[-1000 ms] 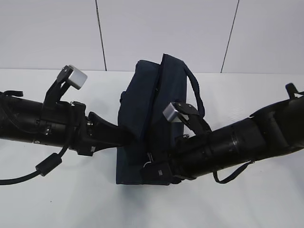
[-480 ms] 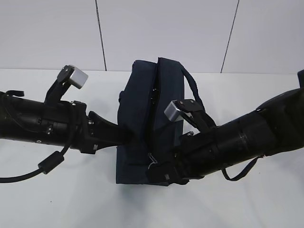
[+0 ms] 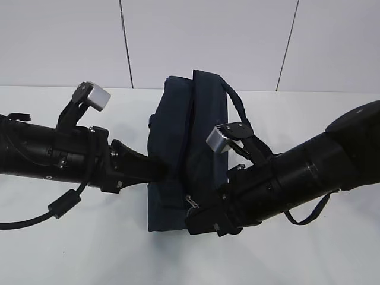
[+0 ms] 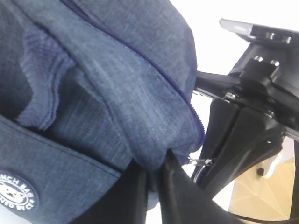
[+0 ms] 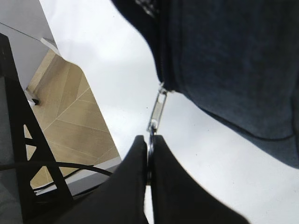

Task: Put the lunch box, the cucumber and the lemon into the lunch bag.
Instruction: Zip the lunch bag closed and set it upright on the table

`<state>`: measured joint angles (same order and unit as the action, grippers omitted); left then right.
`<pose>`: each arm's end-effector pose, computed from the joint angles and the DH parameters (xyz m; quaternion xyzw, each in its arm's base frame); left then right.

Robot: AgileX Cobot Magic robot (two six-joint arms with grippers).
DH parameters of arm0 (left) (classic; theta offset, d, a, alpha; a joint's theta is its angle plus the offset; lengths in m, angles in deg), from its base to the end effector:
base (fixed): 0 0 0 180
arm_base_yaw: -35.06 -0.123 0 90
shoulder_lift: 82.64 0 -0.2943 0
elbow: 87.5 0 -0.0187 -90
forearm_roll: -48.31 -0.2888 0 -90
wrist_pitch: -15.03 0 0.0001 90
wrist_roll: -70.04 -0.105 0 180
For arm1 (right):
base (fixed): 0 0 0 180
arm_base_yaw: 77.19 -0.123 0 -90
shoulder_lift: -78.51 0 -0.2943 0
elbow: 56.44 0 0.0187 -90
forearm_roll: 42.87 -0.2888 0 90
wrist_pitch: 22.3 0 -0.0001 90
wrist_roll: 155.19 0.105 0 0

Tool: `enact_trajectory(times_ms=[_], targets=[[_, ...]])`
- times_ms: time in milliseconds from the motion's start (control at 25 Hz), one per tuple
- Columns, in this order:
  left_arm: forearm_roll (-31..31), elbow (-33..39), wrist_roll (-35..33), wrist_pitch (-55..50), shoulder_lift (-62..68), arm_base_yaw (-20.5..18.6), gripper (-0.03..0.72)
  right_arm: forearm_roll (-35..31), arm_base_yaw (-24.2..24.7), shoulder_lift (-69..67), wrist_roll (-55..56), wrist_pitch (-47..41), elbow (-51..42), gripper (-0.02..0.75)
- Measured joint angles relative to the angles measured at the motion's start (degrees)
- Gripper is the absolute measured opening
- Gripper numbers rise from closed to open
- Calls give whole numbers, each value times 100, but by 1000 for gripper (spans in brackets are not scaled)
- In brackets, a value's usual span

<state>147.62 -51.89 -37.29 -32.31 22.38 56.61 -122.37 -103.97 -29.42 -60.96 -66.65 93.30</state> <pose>0.2777 -0.1917 0.1488 0.3435 0.7786 -0.4140 0.3231 0.2684 0.2164 0.1354 -0.3800 0.8152 0.3885 0.2002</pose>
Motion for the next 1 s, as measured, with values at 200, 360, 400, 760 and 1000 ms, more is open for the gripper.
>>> enact_trajectory(times_ms=[200, 360, 400, 760, 1000], targets=[[-35, 0, 0, 19, 0, 0, 12, 452, 0, 27, 359, -65, 21, 20], [-73, 0, 0, 19, 0, 0, 12, 708, 10, 52, 690, -89, 26, 20], [-73, 0, 0, 19, 0, 0, 12, 720, 10, 73, 726, -89, 26, 20], [-41, 0, 0, 42, 0, 0, 12, 897, 10, 691, 775, 217, 26, 20], [-21, 0, 0, 42, 0, 0, 12, 760, 10, 742, 733, 249, 16, 20]])
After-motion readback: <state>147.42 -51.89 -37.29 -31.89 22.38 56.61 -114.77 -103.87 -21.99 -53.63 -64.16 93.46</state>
